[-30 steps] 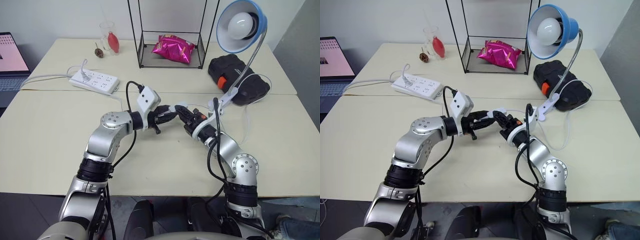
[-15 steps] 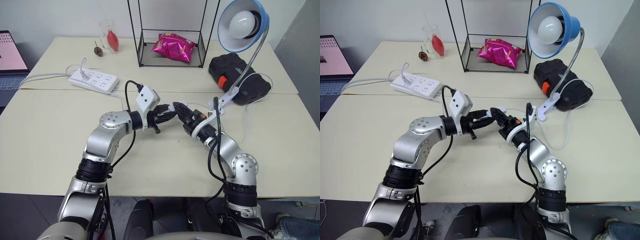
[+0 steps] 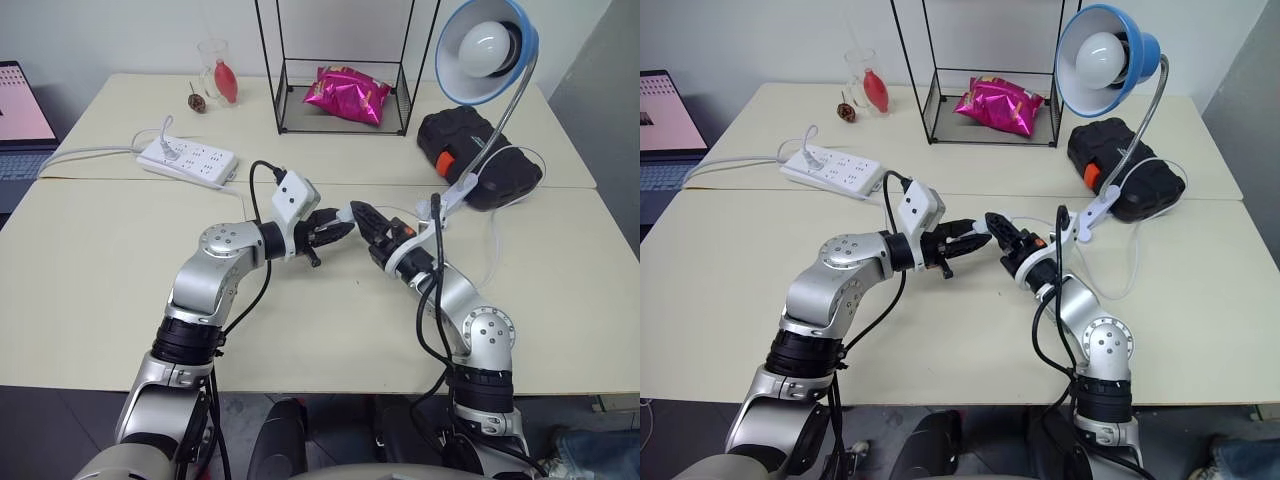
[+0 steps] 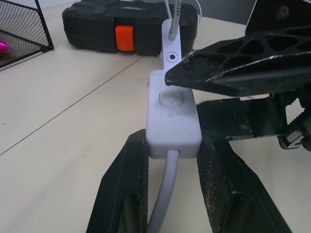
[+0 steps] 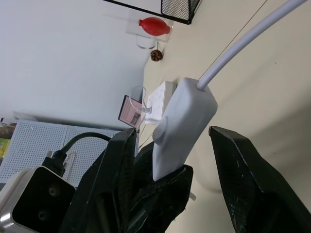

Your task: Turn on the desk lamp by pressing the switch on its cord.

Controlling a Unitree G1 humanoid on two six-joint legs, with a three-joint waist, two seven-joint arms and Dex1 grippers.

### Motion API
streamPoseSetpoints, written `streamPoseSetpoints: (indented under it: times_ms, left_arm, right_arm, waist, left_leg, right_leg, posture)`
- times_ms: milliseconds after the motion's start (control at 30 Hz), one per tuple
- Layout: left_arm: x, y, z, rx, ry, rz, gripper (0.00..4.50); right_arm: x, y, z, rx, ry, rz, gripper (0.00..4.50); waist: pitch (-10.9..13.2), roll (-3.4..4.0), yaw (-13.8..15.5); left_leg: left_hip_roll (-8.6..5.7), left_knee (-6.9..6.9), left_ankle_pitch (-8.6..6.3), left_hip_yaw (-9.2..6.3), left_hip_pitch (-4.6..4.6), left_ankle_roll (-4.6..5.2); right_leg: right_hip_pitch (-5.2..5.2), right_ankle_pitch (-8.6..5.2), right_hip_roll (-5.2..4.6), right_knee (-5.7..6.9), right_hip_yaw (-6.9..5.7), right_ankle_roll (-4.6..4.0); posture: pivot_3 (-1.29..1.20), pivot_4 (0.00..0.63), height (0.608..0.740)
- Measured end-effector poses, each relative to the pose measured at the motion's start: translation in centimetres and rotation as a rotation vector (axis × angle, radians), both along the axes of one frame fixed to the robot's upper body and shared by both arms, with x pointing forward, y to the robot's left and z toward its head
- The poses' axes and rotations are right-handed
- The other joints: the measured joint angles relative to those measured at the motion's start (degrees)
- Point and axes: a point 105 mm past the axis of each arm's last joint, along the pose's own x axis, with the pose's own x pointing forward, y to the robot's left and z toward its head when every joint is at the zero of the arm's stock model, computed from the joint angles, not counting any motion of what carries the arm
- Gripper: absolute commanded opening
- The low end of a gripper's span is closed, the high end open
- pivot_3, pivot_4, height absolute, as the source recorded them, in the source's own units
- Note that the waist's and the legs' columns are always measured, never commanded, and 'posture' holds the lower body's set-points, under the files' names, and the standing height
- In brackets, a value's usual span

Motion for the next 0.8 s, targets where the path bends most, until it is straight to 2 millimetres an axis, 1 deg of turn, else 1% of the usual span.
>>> streamPoseSetpoints:
  times_ms: [100,200,267,300,400,467,800]
  left_arm:
    - [0.0,0.0,0.0,0.0,0.0,0.0,1.06]
    - [-0.01,0.0,0.0,0.0,0.0,-0.001,1.06]
    - [-0.01,-0.01,0.0,0.0,0.0,-0.001,1.06]
    - [-0.01,-0.01,0.0,0.0,0.0,-0.001,1.06]
    - [-0.07,-0.09,-0.13,0.003,0.003,-0.005,1.06]
    - [-0.07,-0.06,-0.08,-0.001,0.004,-0.005,1.06]
    - [-0.08,-0.06,-0.06,-0.004,0.005,-0.005,1.06]
  right_arm:
    - [-0.01,0.07,-0.05,-0.002,0.002,0.003,2.46]
    - [-0.01,0.12,-0.07,-0.003,0.003,0.005,1.98]
    - [0.0,0.12,-0.09,-0.003,0.005,0.004,1.49]
    - [0.0,0.12,-0.1,-0.003,0.005,0.004,1.35]
    - [-0.05,0.35,-0.11,-0.006,0.006,0.013,0.68]
    - [-0.06,0.35,-0.06,-0.002,0.004,0.014,0.62]
    - [-0.05,0.35,-0.05,0.0,0.002,0.015,0.62]
  waist:
    - [0.0,0.0,0.0]
    - [0.0,0.0,0.0]
    - [0.0,0.0,0.0]
    - [0.0,0.0,0.0]
    - [0.0,0.0,0.0]
    - [0.0,0.0,0.0]
    - [0.0,0.0,0.0]
  left_leg:
    - [0.0,0.0,0.0,0.0,0.0,0.0]
    - [0.0,0.0,0.0,0.0,0.0,0.0]
    - [0.0,0.0,0.0,0.0,0.0,0.0]
    - [0.0,0.0,0.0,0.0,0.0,0.0]
    - [0.0,0.0,0.0,-0.01,-0.01,0.0]
    - [0.0,0.0,0.0,0.0,-0.01,0.0]
    - [0.0,0.0,0.0,0.0,-0.01,0.0]
  right_leg:
    - [0.0,0.0,0.0,0.0,0.0,0.0]
    - [0.0,0.0,0.0,0.01,0.0,0.0]
    - [0.0,0.0,0.0,0.01,0.0,0.0]
    - [0.0,0.0,0.0,0.01,0.0,0.0]
    - [-0.01,0.0,0.0,0.0,0.0,0.0]
    - [-0.01,0.0,0.0,0.01,-0.01,0.0]
    - [-0.01,0.0,0.0,0.01,0.0,0.0]
  posture:
    - [0.0,0.15,0.74]
    - [0.0,0.15,0.74]
    - [0.0,0.15,0.74]
    - [0.0,0.15,0.74]
    - [0.0,0.15,0.74]
    - [0.0,0.15,0.74]
    - [0.0,0.15,0.74]
